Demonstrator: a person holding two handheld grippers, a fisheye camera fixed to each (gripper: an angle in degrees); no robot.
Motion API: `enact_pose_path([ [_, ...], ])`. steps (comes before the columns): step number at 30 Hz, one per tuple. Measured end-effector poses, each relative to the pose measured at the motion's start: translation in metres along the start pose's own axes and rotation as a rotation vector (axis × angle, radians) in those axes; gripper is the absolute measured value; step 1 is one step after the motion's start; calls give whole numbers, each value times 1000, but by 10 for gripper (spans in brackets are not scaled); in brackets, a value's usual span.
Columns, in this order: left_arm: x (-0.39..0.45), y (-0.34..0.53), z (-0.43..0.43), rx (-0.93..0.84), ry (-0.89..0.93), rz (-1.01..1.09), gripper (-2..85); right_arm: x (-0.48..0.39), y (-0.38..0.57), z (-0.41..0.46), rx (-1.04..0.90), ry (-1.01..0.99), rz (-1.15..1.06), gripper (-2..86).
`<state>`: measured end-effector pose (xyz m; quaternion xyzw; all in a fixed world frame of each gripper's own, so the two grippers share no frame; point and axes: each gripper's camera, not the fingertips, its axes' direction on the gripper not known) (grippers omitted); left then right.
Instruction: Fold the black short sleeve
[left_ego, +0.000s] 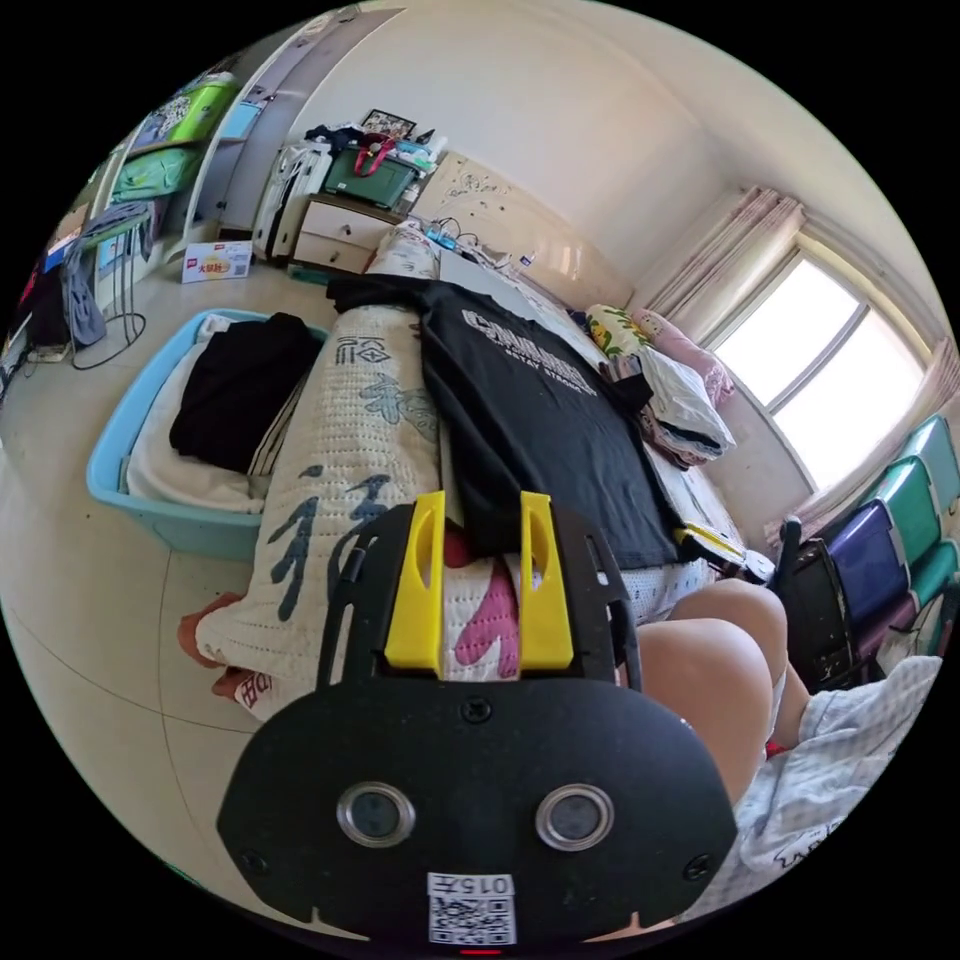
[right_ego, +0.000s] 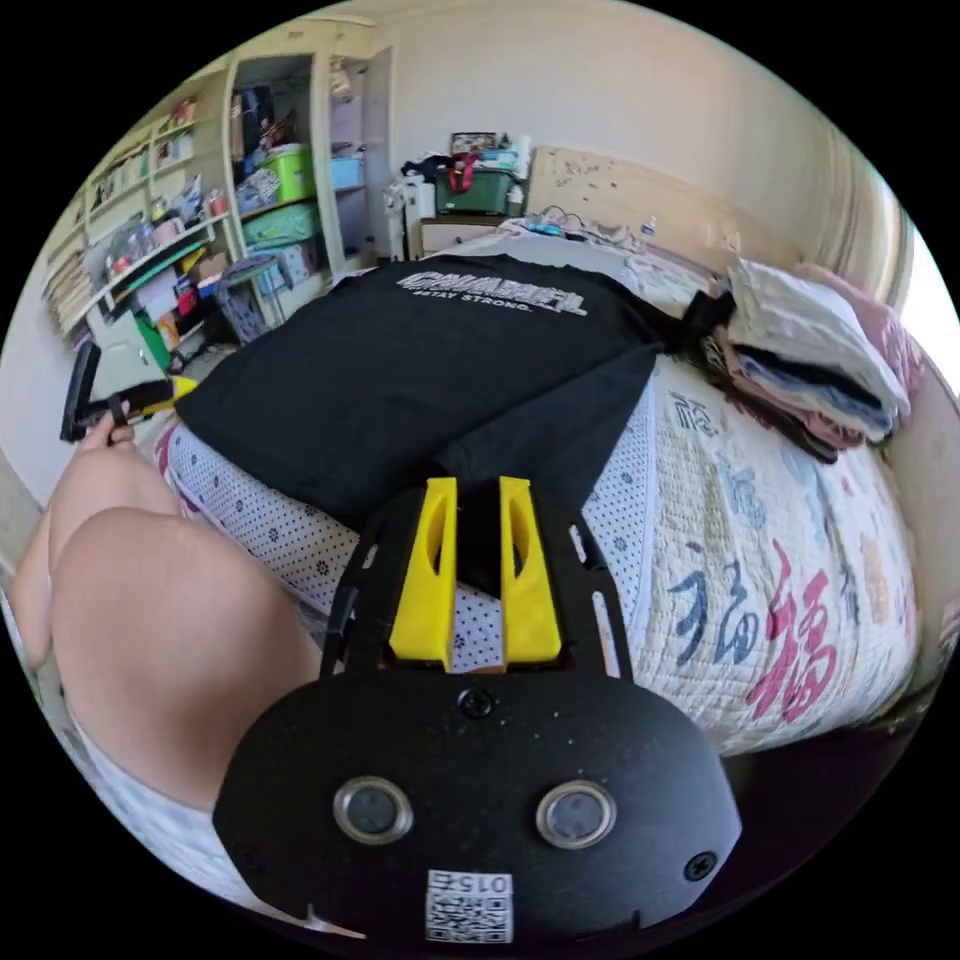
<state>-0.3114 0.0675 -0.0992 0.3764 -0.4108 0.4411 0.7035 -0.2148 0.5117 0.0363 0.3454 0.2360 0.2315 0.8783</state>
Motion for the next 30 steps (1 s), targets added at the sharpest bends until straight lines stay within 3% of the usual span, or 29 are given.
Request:
enact_pose_path([
  [3,-7,6,6,-57,19,33,15,51,35,-35,122,-59,226,0],
  [8,-26,30,-7,32,28,33,-6,122,101,-55,132,-62,452,-8],
  [13,-50,51,7,-7,15,5,-3,139,125,-35,53,-107,483,-3],
  [16,-61,60,6,10,39,-15,10,142,134,-44,111,-117,475,14],
  [18,-68,62,-1,44,51,-39,38,151,141,-55,177,-100,515,64],
  [21,-77,61,3,51,88,-54,98,160,136,-46,119,-184,463,126],
  [24,-76,59,27,-35,89,-31,87,149,124,-26,35,-244,365,109],
  [26,-73,65,25,-18,50,-2,12,139,123,-26,31,-160,334,38],
  [30,-68,77,16,6,14,28,-5,142,134,-26,31,-148,360,0],
])
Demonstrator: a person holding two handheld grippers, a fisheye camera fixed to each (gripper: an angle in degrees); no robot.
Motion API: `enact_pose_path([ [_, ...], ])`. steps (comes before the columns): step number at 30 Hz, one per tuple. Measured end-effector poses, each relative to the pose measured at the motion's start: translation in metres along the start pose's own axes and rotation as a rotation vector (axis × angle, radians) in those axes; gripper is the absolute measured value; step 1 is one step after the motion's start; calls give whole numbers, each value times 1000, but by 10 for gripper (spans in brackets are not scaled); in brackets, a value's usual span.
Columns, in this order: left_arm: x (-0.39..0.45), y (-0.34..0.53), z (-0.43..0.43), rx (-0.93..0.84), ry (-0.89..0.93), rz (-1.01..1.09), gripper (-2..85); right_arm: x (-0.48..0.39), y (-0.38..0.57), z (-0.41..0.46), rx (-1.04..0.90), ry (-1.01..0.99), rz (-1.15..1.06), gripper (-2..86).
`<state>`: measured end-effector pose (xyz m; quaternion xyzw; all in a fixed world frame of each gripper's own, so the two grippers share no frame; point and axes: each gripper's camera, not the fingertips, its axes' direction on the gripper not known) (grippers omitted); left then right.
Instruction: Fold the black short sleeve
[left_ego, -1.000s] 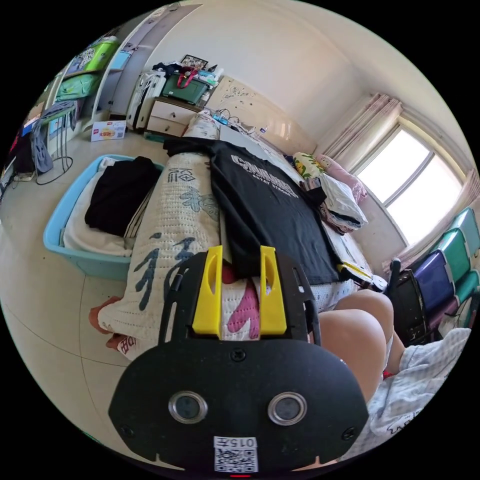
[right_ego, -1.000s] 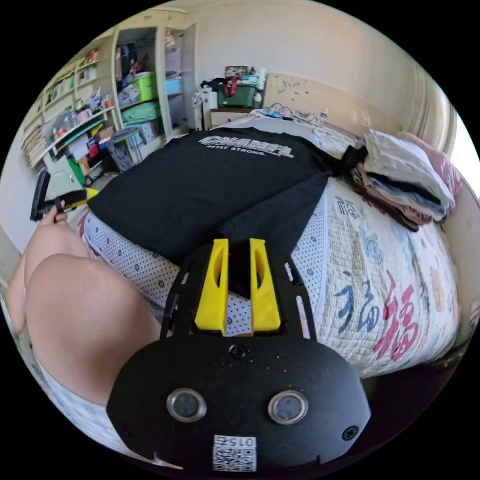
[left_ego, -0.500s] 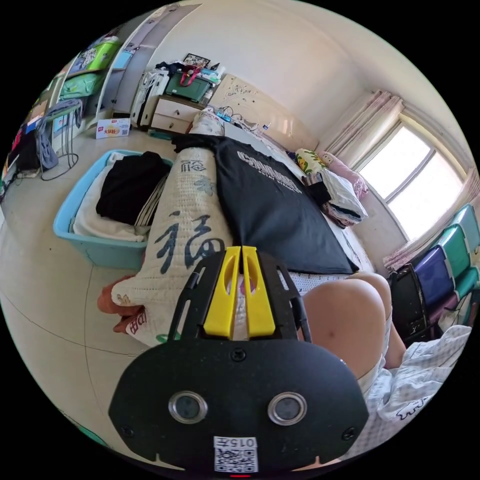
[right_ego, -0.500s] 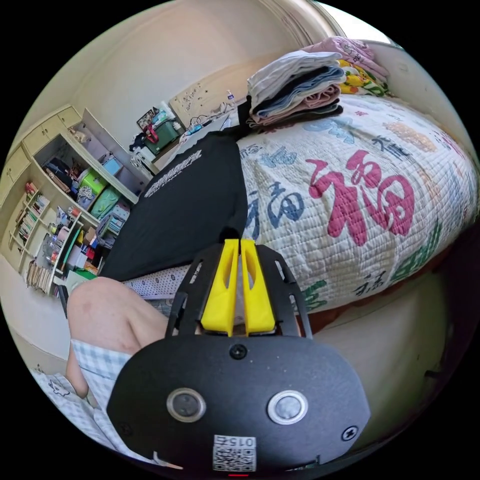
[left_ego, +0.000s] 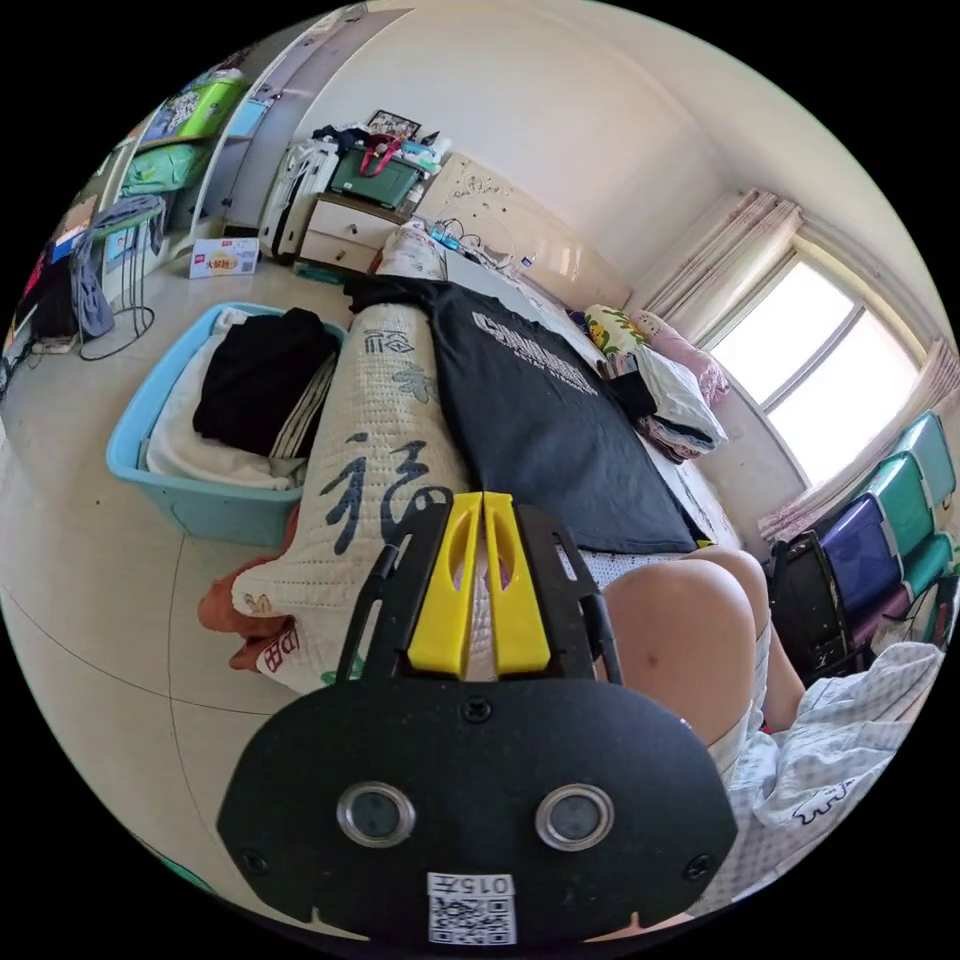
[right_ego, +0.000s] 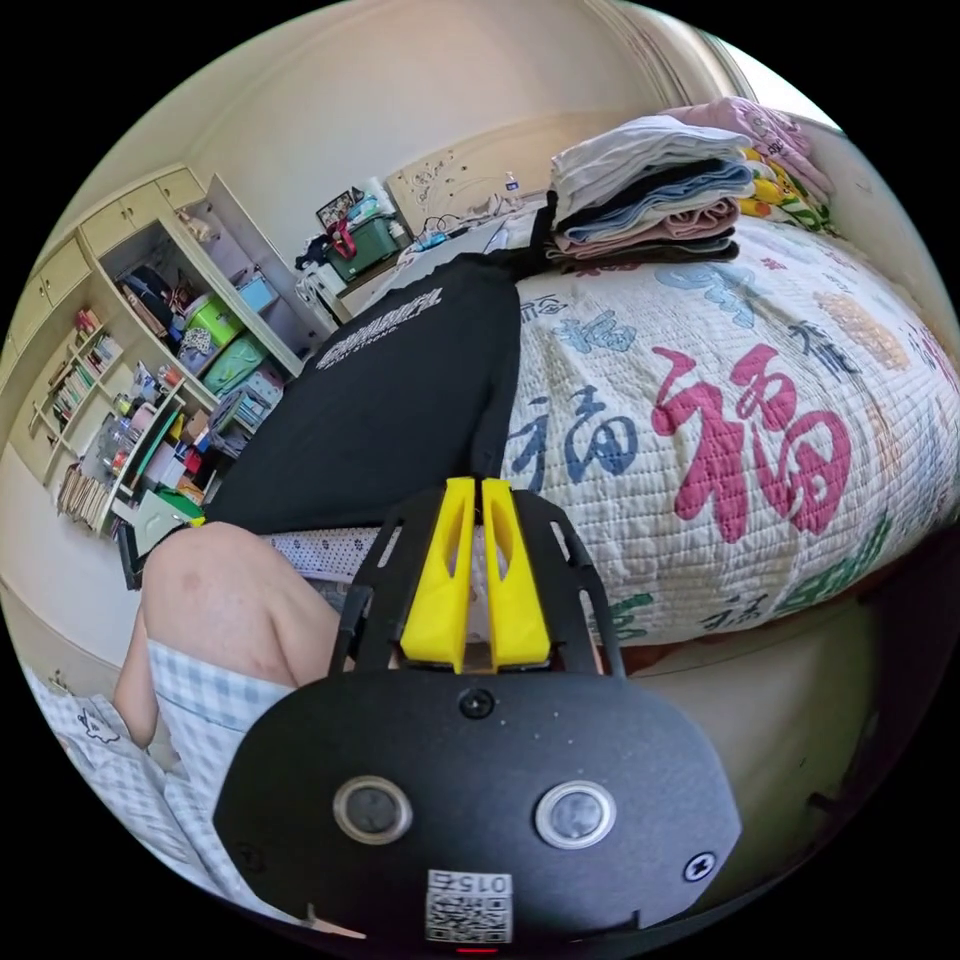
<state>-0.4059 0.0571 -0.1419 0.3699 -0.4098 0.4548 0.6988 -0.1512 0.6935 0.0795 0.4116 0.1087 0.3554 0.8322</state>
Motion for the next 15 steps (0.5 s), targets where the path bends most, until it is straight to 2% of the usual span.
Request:
enact_pose_path([
  [4,10,12,11,-34,-78,63,-8,3,11,10,-6,6,12,-5],
  [12,17,23,17,-17,-58,88,-7,-38,18,30,-25,207,-85,-2],
  [15,24,17,13,-70,-58,136,-6,-45,19,35,-35,232,-99,0],
])
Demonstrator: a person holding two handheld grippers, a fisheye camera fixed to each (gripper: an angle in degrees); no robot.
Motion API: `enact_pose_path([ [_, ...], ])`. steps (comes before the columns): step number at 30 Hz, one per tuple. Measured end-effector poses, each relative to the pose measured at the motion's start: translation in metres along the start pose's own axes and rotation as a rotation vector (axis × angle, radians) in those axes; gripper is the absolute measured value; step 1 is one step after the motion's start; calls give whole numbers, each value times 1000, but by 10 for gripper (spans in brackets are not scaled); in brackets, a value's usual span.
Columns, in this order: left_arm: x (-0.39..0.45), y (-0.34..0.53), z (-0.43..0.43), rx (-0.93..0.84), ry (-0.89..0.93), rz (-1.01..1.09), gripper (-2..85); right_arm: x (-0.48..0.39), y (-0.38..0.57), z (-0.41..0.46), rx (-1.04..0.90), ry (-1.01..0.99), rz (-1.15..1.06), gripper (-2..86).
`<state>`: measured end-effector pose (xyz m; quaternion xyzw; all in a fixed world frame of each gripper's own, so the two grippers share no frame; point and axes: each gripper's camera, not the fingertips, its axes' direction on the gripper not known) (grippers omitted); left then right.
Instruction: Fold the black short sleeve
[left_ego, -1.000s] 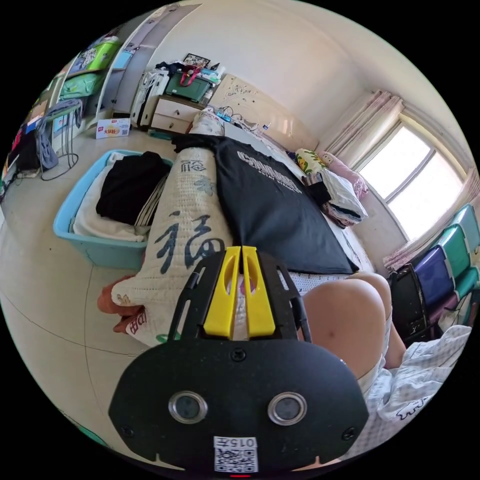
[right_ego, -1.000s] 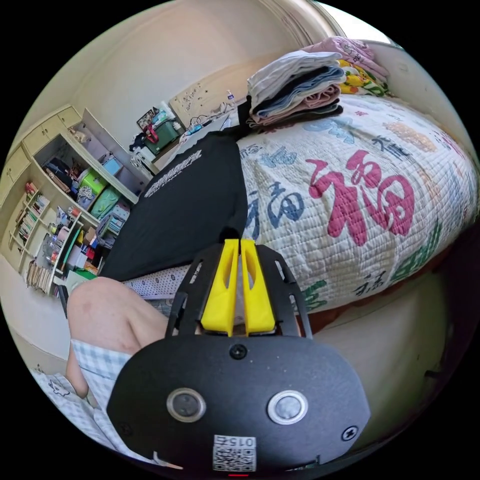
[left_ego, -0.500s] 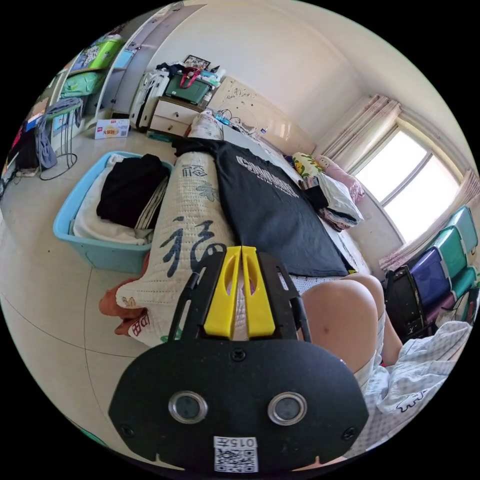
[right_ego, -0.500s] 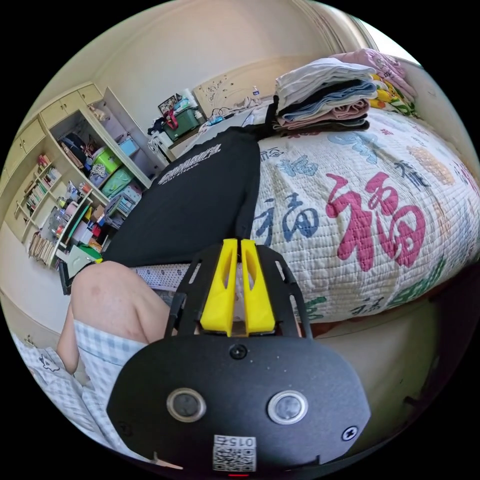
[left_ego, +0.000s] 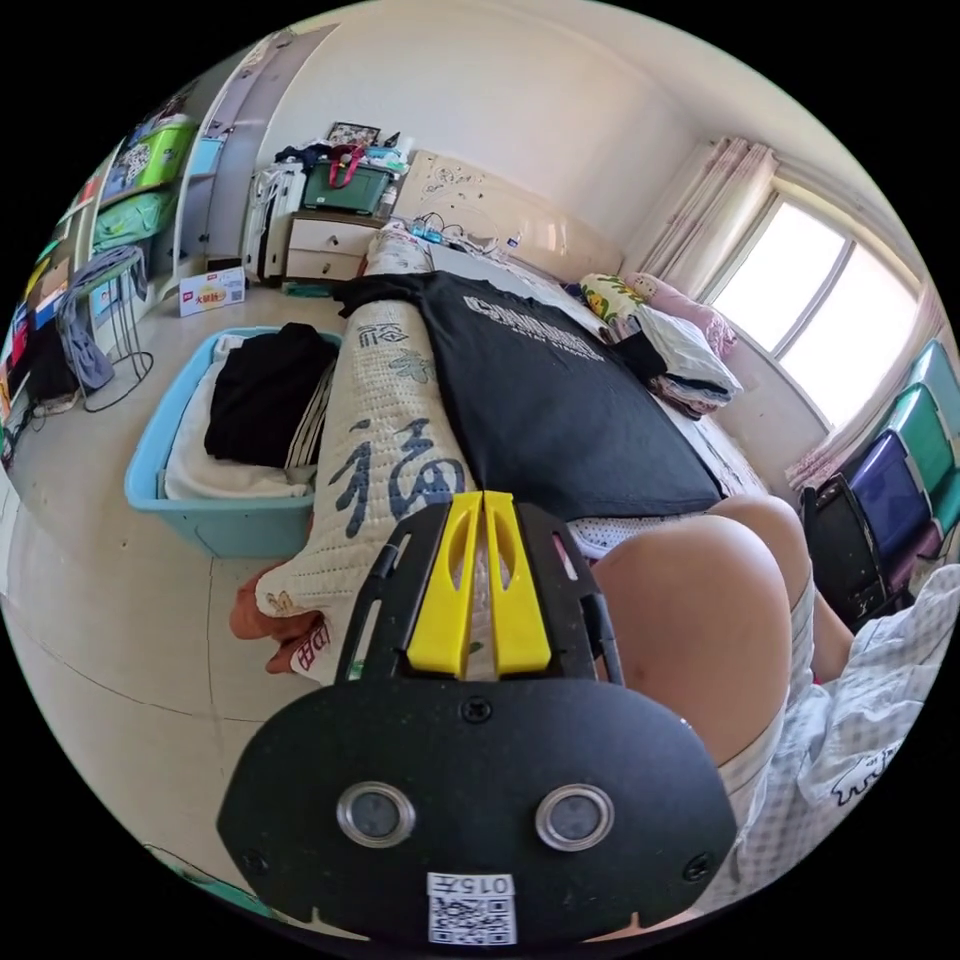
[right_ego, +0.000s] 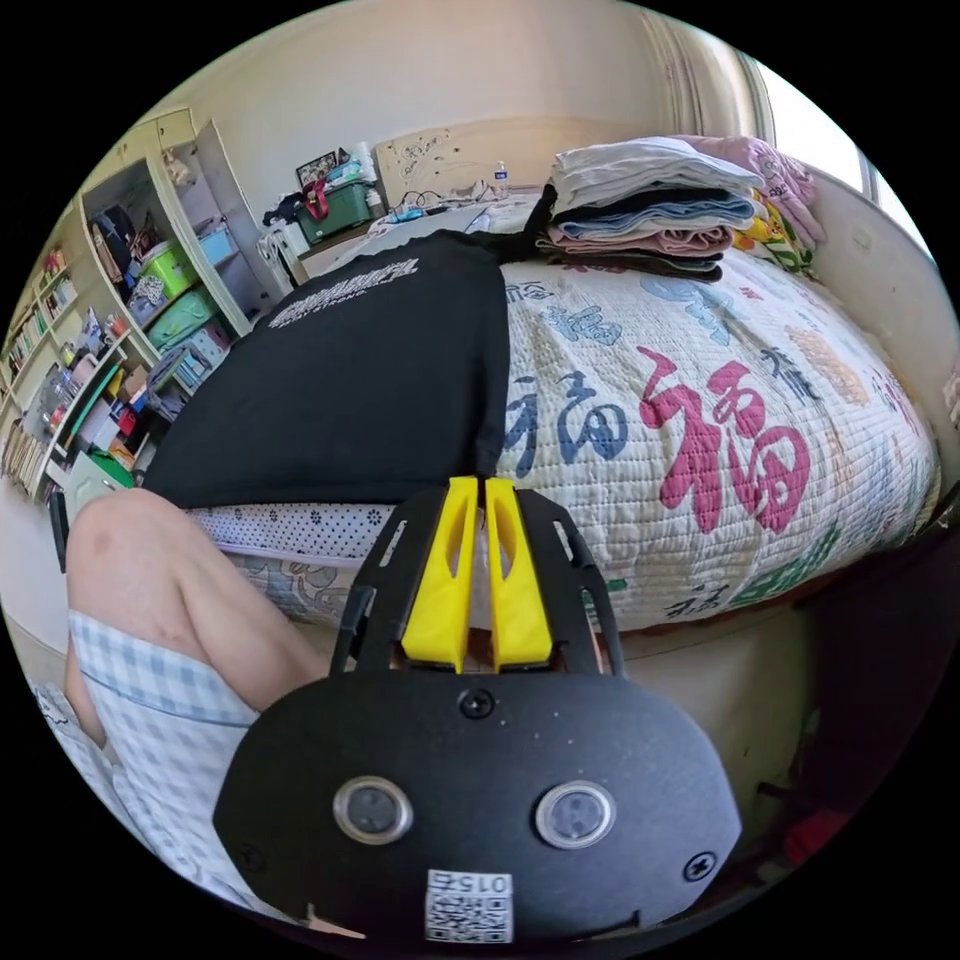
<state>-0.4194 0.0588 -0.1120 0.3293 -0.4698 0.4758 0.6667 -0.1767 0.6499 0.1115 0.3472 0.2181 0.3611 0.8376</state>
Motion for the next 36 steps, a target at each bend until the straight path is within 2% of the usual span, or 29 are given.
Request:
enact_pose_path([
  [5,1,-14,-8,-77,19,10,6,-7,2,6,-25,16,-31,1],
  [8,0,-21,-23,-7,81,-56,65,-5,5,10,-27,0,-33,1],
  [11,11,-31,-30,25,112,-59,82,1,6,16,-40,-44,-24,1],
  [15,39,-42,-9,-100,58,-9,81,3,4,24,-82,-60,-91,1],
  [17,57,-44,-9,-104,-42,23,73,9,6,25,-91,-102,-130,9],
  [21,77,-55,-15,-154,-81,48,62,58,17,7,45,-272,10,54],
  [25,85,-83,-27,-308,-88,-15,62,109,14,-27,319,-221,120,58],
  [27,91,-101,-38,-343,-173,-24,64,116,-4,-27,392,-214,99,60],
  [31,146,-178,-55,-286,-312,102,66,100,-68,10,476,-144,-12,82],
  [33,179,-221,-46,-248,-300,171,65,87,-101,34,489,-111,-49,84],
  [36,231,-293,-10,-205,-152,235,67,65,-157,82,455,-66,-101,89],
])
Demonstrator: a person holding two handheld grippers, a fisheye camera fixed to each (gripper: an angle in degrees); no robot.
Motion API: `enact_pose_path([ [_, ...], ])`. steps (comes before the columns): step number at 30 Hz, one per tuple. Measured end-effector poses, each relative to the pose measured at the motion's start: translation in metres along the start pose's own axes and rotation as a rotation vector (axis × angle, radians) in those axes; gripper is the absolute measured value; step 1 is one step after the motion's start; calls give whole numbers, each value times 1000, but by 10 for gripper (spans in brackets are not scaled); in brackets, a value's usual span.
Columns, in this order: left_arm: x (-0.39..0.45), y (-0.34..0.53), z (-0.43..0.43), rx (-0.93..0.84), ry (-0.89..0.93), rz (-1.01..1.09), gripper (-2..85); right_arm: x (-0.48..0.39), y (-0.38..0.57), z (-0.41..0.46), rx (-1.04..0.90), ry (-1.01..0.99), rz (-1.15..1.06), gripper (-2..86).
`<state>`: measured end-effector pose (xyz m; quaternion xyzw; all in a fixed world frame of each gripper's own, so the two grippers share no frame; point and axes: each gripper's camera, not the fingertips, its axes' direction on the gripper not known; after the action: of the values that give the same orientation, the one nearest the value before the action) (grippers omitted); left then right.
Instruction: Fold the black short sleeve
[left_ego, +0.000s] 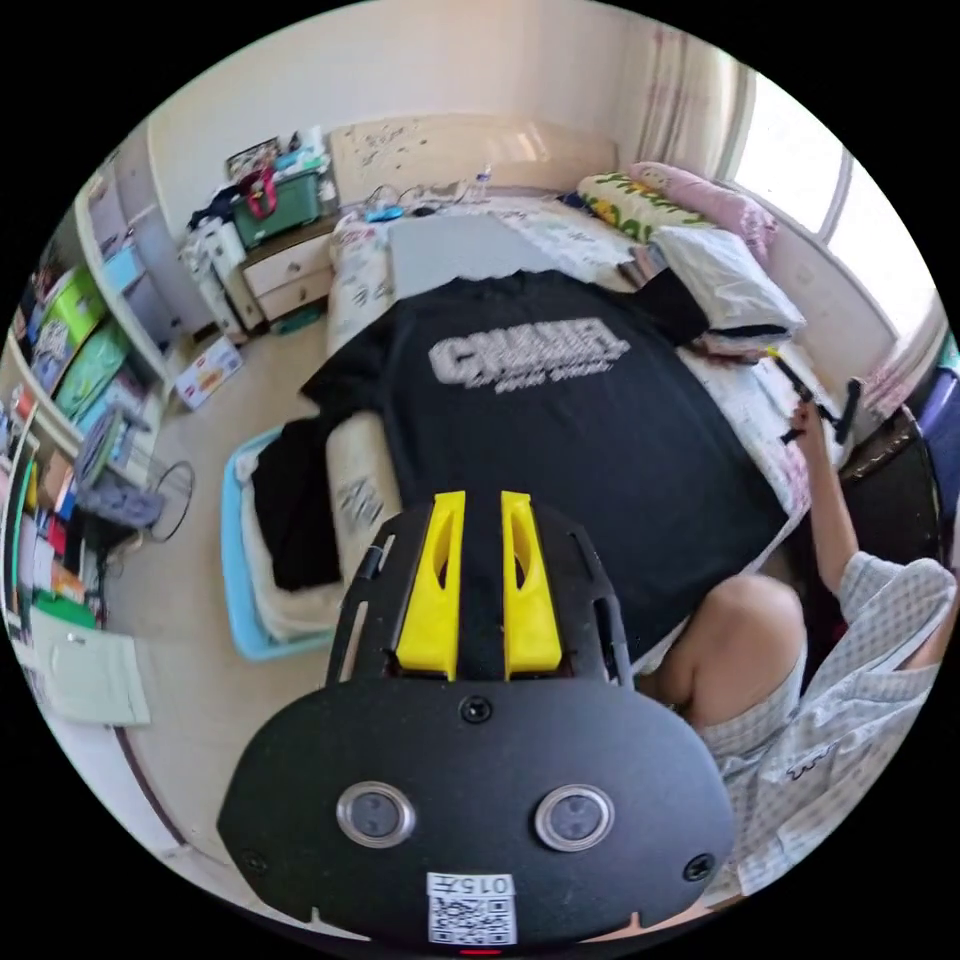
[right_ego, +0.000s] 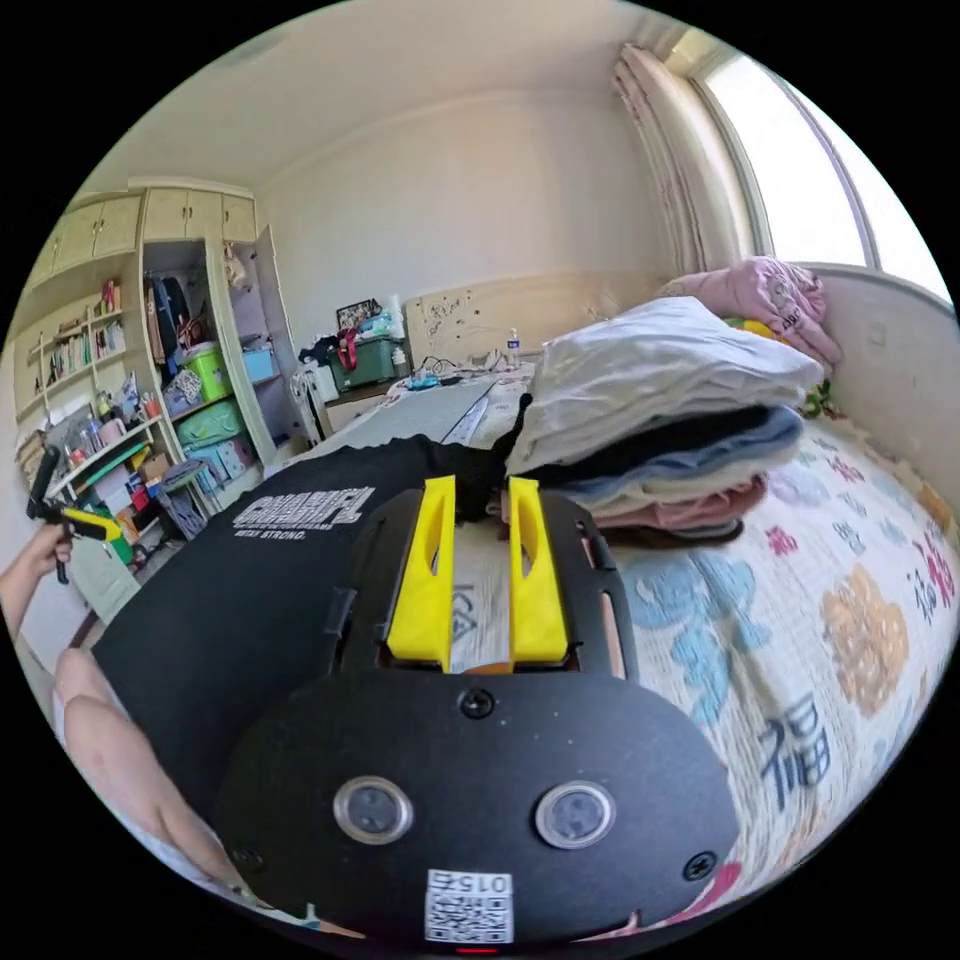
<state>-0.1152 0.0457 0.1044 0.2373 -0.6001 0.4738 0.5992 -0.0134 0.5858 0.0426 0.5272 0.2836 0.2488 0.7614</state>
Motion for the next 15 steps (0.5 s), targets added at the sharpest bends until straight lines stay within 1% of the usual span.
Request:
enact_pose_path([
  [2,30,-73,20,39,134,25,81,-6,-18,47,-46,51,-3,97],
  [3,38,-91,26,50,158,31,85,-6,-21,56,-54,63,7,99],
  [5,76,-164,53,64,223,79,99,-7,-17,82,-59,74,-6,98],
  [6,88,-183,62,57,231,99,101,-7,-11,89,-57,74,-13,94],
  [8,143,-256,99,1,234,209,113,-4,12,93,16,106,20,69],
  [10,186,-305,128,-21,224,246,121,0,10,91,30,78,-1,37],
  [12,221,-346,152,9,275,208,129,8,15,94,25,43,49,18],
  [14,262,-387,177,61,371,149,131,13,22,89,31,-29,68,9],
  [15,270,-396,183,64,374,134,132,13,24,88,34,-39,75,9],
])
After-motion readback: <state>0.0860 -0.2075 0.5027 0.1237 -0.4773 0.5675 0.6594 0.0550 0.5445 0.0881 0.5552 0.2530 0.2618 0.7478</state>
